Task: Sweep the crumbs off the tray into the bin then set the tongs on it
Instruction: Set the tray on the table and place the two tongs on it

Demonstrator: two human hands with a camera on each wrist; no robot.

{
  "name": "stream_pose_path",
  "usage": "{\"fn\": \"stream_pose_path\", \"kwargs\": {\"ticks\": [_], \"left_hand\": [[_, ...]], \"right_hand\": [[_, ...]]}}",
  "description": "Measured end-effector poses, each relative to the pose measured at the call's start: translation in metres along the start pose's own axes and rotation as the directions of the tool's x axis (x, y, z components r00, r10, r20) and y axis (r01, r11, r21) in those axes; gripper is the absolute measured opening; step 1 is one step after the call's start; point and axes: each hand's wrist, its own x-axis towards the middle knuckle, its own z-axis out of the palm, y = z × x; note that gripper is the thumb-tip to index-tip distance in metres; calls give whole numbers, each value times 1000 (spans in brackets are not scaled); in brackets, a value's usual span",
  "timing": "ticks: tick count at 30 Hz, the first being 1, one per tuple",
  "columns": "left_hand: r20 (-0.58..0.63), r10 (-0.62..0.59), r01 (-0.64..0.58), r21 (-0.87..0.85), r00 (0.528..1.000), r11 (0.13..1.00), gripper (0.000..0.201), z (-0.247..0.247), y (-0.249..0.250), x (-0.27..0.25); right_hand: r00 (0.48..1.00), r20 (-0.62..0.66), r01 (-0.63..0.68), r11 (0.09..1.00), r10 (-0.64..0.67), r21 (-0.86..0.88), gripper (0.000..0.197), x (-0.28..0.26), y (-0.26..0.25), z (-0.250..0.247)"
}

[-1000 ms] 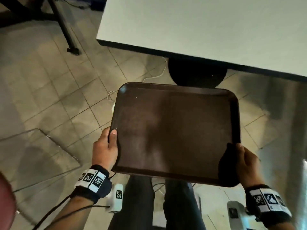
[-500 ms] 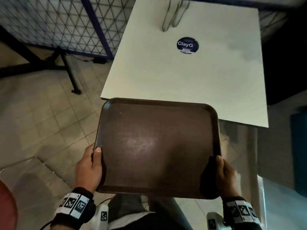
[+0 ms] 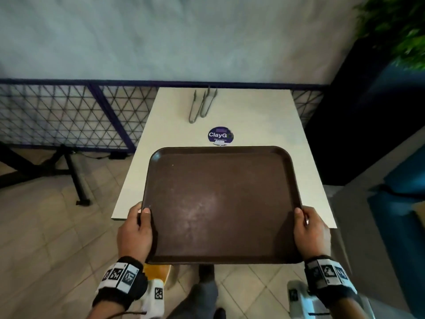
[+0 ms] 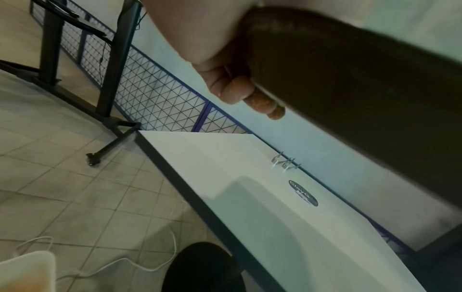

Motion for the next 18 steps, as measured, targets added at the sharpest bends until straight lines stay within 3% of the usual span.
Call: {"fn": "stream_pose_path", "kwargs": {"ticks": [6,18], "left_hand": [[-10,13,-13,-31,1000,999,28,40,23,72],[73,-1,1,1,997,1000,26,111,27,194]], "right_hand": [[999,-39,9,998,-11,-62,21,74,-29,18],[991,80,-97,986,109,-139,17,180,-51,60]]}}
